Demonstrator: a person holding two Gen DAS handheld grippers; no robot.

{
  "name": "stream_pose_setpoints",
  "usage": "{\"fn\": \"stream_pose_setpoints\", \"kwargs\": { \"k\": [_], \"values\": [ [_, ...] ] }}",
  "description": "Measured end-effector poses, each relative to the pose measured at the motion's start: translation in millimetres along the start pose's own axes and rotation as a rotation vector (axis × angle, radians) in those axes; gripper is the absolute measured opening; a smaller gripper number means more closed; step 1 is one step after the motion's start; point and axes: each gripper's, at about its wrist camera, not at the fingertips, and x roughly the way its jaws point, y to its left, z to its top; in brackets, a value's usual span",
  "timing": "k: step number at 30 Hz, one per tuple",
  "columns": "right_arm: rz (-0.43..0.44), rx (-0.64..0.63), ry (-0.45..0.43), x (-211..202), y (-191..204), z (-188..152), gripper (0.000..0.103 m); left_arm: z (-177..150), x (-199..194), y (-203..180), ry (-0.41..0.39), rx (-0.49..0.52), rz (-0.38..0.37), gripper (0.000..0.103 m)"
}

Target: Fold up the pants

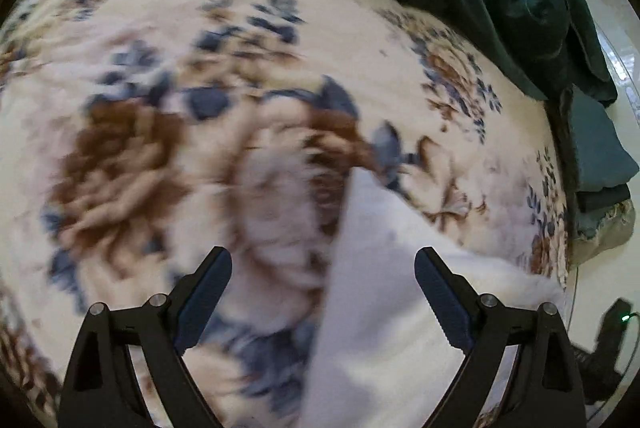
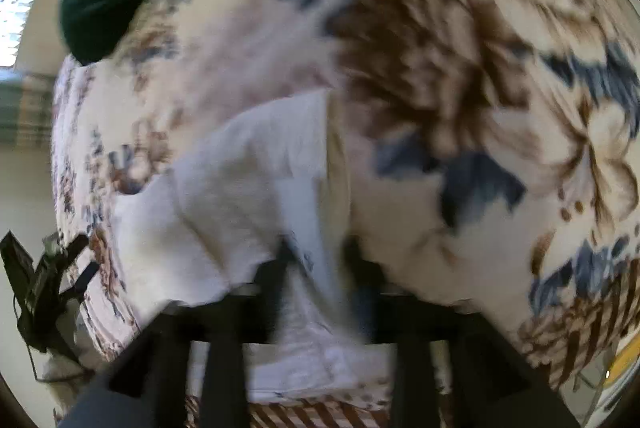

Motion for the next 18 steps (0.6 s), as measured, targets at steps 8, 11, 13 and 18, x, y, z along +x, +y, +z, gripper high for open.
{"fn": "stream_pose_setpoints", "kwargs": {
  "k": [8,11,13,18],
  "values": [
    [0.227,0.148,0.058,23.5,-39.0,-3.4,0.07,24.4,80.8,-14.4,0.118,0.026,-0.121,0.029],
    [0.223,0.094,0.025,34.6,-39.7,-14.9,0.049,22.7,76.9,3.8,0.1,-0.01,-0.169,0.027],
    [0.171,0.061,0.023,32.9,-35.4,-23.2,0.044,21.4,77.6,14.8,0.098,-0.053,-0.184,0.026],
    [0.081,0.084,0.008,11.2,-32.3,-34.0,0.05,23.6,77.5,16.1,0.104,-0.105,-0.2,0.029]
  ]
}}
